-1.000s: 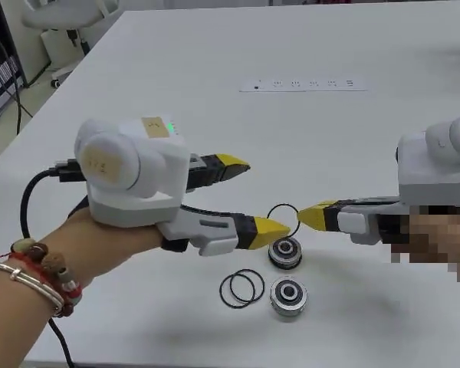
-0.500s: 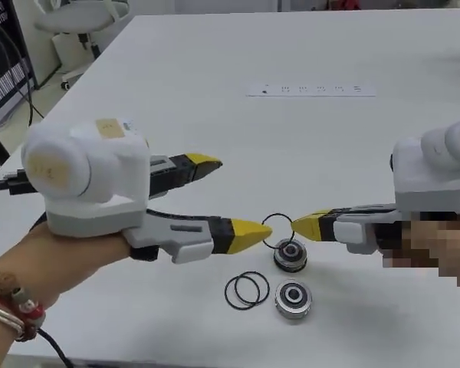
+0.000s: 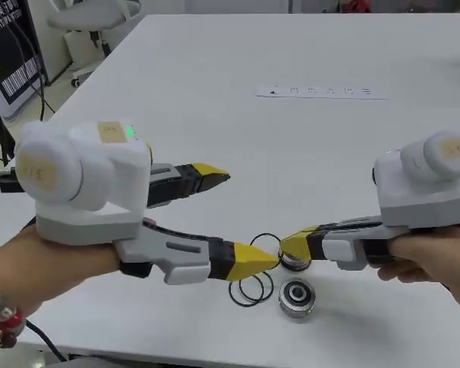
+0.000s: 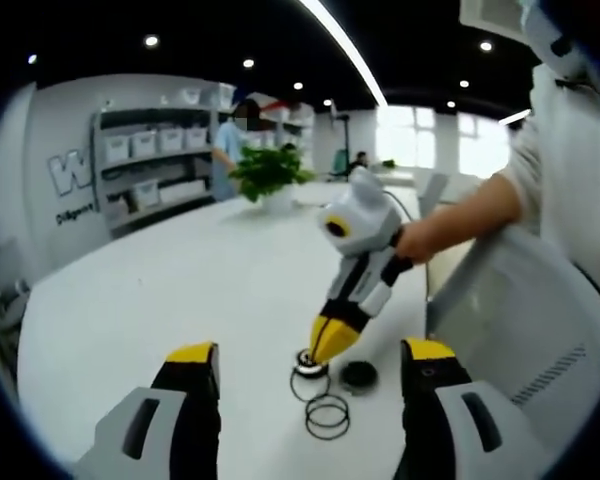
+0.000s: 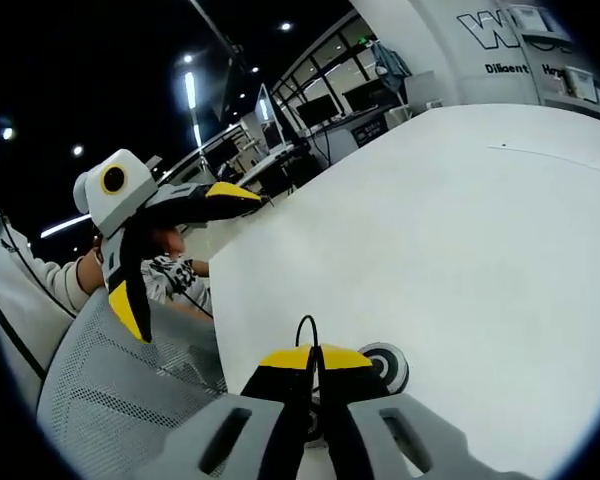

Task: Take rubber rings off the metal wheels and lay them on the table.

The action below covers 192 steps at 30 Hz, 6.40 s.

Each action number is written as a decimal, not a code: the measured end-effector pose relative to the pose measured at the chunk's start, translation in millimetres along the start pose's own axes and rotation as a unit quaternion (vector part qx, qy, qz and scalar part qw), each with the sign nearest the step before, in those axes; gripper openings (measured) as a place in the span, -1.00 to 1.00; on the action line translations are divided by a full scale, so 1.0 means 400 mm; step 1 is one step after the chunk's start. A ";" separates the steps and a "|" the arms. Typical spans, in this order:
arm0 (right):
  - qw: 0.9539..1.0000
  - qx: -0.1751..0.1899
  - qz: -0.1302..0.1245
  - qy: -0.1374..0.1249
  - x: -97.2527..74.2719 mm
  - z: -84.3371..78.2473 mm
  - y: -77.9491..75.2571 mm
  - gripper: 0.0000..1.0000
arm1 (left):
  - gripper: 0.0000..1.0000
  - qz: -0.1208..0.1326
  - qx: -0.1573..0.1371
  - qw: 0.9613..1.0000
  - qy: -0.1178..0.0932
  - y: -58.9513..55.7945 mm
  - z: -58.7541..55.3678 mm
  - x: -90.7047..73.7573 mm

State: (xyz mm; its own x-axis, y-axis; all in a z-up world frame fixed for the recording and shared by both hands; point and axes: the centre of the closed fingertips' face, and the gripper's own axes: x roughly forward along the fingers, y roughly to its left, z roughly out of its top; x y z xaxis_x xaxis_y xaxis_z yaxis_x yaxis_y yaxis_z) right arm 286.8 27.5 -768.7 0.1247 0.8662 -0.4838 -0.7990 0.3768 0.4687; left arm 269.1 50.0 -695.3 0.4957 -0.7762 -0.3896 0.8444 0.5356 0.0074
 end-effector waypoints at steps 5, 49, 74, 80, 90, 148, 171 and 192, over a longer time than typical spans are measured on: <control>0.999 0.003 0.014 0.030 0.012 -0.034 0.012 -1.00 | 0.51 -0.014 -0.016 0.999 0.024 -0.019 -0.040 -0.022; 0.996 -0.034 -0.023 0.080 0.014 -0.074 -0.039 -0.96 | 0.48 -0.002 -0.049 0.998 0.043 -0.026 -0.103 -0.049; 0.998 -0.024 -0.060 0.018 -0.054 -0.012 -0.100 -0.89 | 0.40 0.007 0.007 1.000 0.030 0.033 0.018 -0.013; 0.997 -0.043 -0.062 0.025 -0.059 -0.022 -0.104 -0.80 | 0.32 -0.013 0.041 0.999 0.024 0.035 0.066 0.036; 0.995 -0.066 -0.060 0.045 -0.050 -0.053 -0.111 -0.69 | 0.12 -0.030 0.060 0.998 0.014 0.050 0.093 0.133; 0.982 -0.155 -0.070 0.076 -0.026 -0.083 -0.135 -1.00 | -0.72 -0.055 0.058 0.993 0.084 0.001 -0.165 0.258; 0.995 -0.068 -0.061 0.033 -0.033 -0.044 -0.105 -1.00 | -0.73 -0.056 0.100 0.989 0.088 -0.001 -0.166 0.256; 0.998 -0.059 -0.035 0.005 -0.034 -0.011 -0.077 -1.00 | -0.72 -0.049 0.083 0.992 0.082 -0.001 -0.167 0.251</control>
State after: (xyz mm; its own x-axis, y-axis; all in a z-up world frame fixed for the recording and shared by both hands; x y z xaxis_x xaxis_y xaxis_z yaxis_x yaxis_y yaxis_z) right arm 307.3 2.6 -779.8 0.1771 0.8357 -0.5199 -0.8523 0.3943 0.3435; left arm 305.0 -5.9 -796.0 0.3818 -0.7503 -0.5397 0.9155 0.3873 0.1093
